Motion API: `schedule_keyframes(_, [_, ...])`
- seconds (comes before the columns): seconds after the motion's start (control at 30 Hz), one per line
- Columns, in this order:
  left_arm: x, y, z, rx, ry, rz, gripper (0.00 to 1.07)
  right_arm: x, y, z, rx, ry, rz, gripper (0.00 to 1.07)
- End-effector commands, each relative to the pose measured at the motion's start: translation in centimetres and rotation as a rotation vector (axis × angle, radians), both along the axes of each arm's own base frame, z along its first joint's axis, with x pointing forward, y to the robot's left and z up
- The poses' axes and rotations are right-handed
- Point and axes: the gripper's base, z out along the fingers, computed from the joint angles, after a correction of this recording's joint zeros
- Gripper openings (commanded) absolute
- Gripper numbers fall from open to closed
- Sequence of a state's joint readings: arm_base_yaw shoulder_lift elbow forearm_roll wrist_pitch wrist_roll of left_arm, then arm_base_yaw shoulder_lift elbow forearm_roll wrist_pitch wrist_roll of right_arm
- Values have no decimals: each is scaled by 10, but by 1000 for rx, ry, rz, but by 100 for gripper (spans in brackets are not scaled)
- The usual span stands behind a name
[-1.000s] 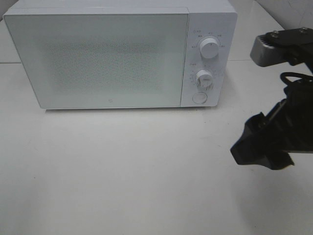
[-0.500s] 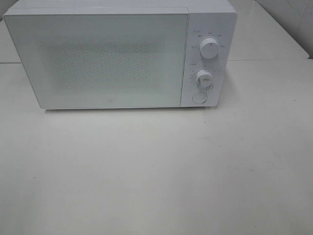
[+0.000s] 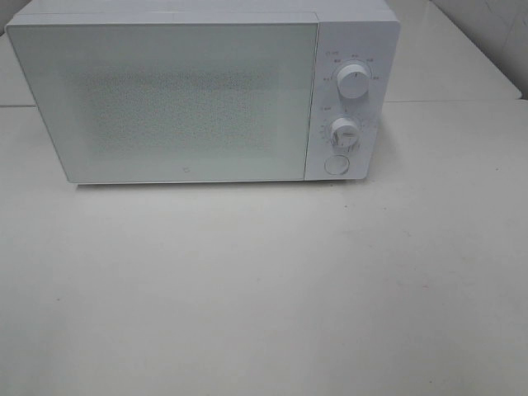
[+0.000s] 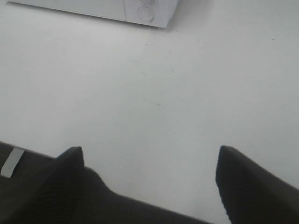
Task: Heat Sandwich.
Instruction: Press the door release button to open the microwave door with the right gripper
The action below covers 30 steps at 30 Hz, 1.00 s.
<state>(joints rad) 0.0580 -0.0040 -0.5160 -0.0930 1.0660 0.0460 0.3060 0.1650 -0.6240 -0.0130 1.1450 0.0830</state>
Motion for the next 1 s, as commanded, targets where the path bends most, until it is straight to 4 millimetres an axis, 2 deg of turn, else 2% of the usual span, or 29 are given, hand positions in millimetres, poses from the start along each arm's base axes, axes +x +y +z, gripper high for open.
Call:
schedule_keyframes(0.03, [-3,0,0,-2,-17,-5,100,-11,-3,-11,-3,-52,-82,76])
schedule_keyframes(0.17, [-3,0,0,-2,-17,-5,100,-21,-3,-24,5,-106,-200,76])
schedule_keyframes(0.23, [-3,0,0,-2,-17,-5,100,-23,-2,-23,9,-130,-236,76])
schedule_keyframes(0.47, [-1,0,0,-2,-6,-4,100,-16,-1,-20,24,-203,-254,76])
schedule_keyframes(0.53, [-1,0,0,-2,-6,-4,100,-11,-1,-24,26,-216,-253,76])
schedule_keyframes(1.0, [-1,0,0,-2,-6,-4,100,-11,-1,-24,26,-216,-251,76])
